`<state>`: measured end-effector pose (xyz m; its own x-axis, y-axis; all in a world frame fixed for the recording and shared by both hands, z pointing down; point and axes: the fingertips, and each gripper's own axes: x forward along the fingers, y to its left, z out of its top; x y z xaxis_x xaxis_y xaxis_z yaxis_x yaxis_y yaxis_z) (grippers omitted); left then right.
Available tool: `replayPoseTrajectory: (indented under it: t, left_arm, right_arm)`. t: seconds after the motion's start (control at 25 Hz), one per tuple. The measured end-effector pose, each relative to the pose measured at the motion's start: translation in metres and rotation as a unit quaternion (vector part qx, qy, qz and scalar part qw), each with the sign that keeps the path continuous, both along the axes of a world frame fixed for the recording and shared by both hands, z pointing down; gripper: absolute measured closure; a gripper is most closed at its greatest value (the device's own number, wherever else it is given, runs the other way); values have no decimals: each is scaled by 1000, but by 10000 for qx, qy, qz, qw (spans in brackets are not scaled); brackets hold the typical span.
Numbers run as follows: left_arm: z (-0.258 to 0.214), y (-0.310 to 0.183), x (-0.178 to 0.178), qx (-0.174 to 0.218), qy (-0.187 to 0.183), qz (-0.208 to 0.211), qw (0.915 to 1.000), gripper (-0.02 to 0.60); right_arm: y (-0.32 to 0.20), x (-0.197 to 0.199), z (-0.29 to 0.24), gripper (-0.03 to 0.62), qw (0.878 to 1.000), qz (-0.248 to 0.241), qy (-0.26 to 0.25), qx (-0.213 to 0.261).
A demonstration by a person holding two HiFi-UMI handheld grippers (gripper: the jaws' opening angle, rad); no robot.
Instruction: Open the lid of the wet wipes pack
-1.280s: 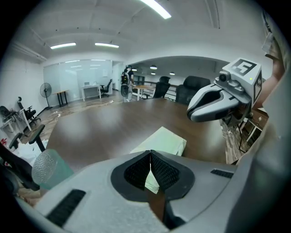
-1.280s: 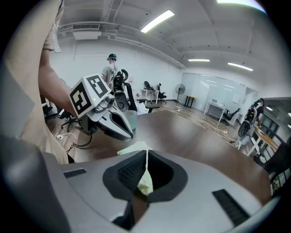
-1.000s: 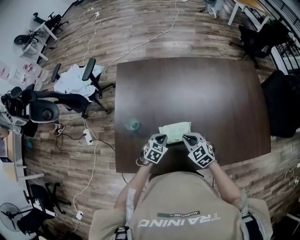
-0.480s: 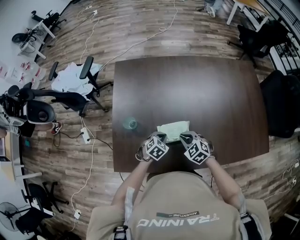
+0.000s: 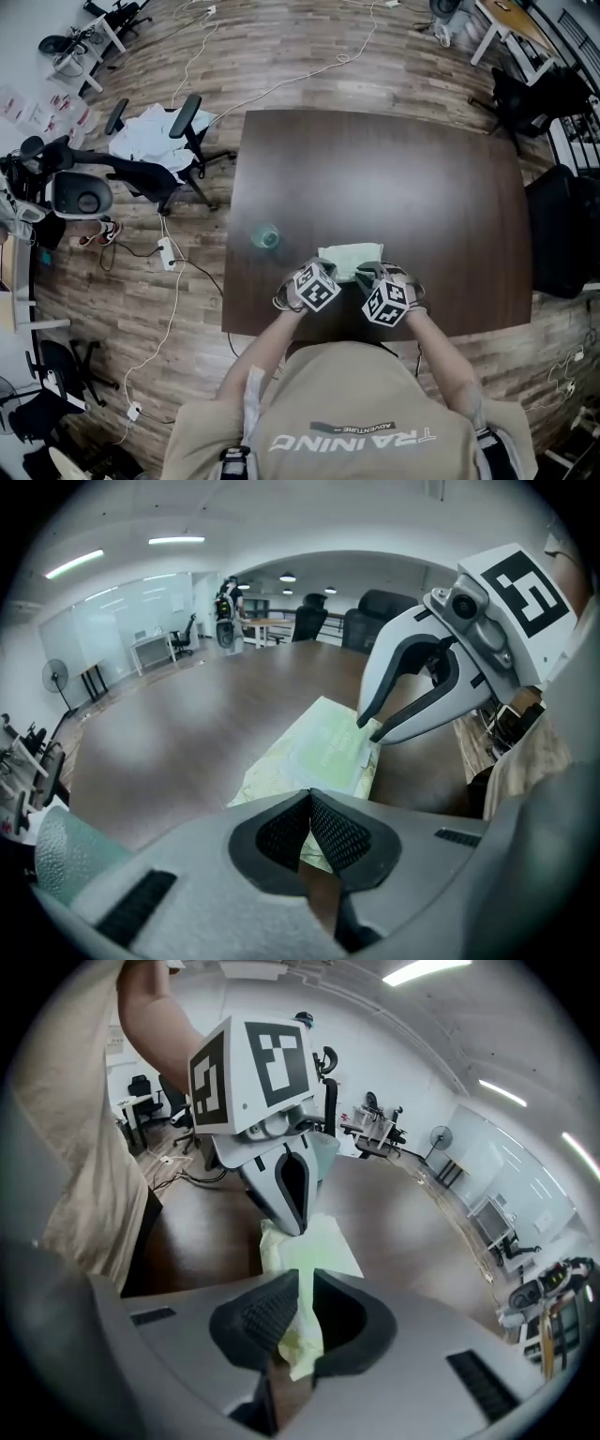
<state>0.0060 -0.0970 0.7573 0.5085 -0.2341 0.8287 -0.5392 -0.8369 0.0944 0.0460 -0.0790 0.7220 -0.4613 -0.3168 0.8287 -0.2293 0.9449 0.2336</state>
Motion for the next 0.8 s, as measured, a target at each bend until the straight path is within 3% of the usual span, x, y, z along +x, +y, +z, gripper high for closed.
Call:
replayPoseTrajectory:
  t: [0.24,0.36,0.8]
  left_arm:
    - [1,-3,-3,-54,-26,69,10000,572]
    - [1,-2,-1,-189,-52,153,9997,572]
    - [0,-2,-2,-384,-90,170,9991,572]
  right_arm:
    - [2,-3,8,574,9988,-334,332,-100]
    - [4,-4,11,484,9974,-522,491,-104]
    - [2,-11,22,479,9850,-1207,1202,260]
